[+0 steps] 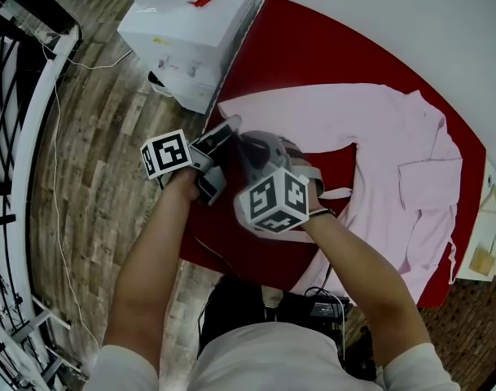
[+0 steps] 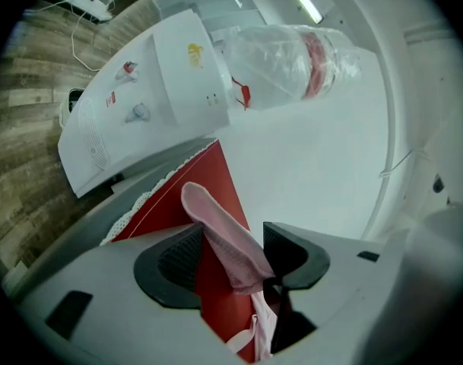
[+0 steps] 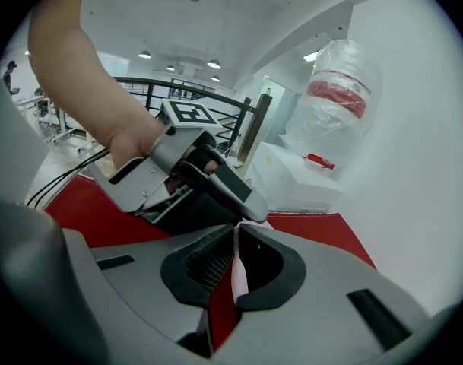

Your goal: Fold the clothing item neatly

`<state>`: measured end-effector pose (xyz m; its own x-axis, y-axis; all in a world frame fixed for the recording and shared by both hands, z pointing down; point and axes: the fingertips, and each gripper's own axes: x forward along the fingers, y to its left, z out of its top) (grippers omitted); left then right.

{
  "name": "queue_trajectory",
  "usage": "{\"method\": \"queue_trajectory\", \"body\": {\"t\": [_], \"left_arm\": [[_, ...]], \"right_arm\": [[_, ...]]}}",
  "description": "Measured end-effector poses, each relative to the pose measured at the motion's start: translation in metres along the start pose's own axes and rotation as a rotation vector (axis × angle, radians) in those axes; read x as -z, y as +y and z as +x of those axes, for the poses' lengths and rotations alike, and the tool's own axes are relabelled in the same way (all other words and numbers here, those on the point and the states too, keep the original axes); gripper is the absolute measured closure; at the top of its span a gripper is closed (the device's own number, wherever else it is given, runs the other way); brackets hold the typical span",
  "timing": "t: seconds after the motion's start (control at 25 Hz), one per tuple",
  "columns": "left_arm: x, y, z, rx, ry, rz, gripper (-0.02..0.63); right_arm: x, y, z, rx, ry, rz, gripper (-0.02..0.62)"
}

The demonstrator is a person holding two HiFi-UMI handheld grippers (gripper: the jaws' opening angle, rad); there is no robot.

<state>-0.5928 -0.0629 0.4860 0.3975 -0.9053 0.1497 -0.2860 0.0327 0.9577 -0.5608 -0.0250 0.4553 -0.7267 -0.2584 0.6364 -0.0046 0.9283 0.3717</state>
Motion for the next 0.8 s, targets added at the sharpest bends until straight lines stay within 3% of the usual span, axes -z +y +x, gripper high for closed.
{"method": "queue_trajectory", "body": {"t": [0.32,0.52,0.64,0.8], "left_arm": [[-0.021,0.003,0.016,-0.070,0.006,0.092,0.390],[-0.028,0.000,0.019,-0.071,-0.012,0.154,0.509],[-0.030,-0.012,0.020,-0.057,-0.017,0.234,0.561],[-0.031,-0.038,0.026,-0.027,-0.017,0.343,0.583]], "right_arm": [[-0.002,0.001,-0.011,0.011,-0.024,-0.015,0.563],[-0.002,-0.001,-0.019,0.030,-0.037,-0.005,0.563],[-0.002,-0.002,-0.024,0.044,-0.040,0.000,0.563],[0.001,-0.009,-0.032,0.063,-0.044,0.079,0.563]]}}
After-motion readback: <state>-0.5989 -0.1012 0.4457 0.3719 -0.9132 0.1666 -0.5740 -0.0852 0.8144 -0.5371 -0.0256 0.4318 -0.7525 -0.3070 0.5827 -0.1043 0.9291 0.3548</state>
